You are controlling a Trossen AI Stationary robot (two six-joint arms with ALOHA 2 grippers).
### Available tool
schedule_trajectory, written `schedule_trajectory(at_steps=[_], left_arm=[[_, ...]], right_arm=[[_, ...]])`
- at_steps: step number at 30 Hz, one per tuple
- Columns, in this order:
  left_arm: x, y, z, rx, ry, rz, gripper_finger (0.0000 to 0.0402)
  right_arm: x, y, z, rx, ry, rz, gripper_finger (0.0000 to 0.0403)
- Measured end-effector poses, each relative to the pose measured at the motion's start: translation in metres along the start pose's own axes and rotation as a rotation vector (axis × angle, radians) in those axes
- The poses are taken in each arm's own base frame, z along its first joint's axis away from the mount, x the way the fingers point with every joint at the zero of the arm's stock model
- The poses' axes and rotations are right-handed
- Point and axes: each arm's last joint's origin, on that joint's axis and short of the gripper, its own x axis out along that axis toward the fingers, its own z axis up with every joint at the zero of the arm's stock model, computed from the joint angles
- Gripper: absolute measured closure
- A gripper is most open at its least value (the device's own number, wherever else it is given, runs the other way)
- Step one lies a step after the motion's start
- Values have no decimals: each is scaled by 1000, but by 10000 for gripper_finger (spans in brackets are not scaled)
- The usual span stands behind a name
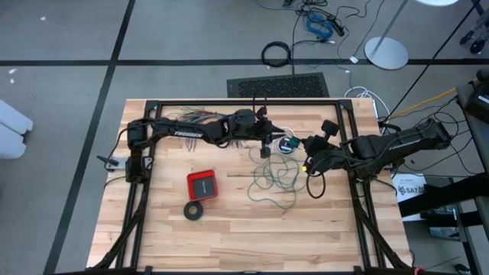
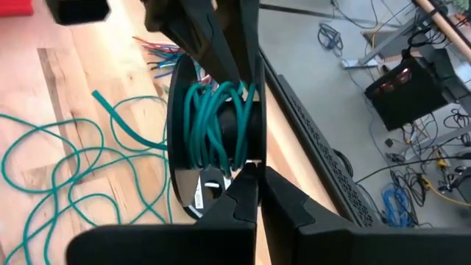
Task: Coil cords
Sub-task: Coil the green wire onto the spool
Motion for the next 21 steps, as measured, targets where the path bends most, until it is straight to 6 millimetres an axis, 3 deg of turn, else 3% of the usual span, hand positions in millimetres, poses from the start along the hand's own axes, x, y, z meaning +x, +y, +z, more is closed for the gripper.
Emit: schedule_trajectory(at_steps=[10,21], left_arm=[[0,14,-22,-37,134,-34,333],[4,-12,-22,-93,69,-353,333]], right_arm=[[0,0,4,-7,-38,-20,403],[-2,-2,4,0,-48,-20,403]])
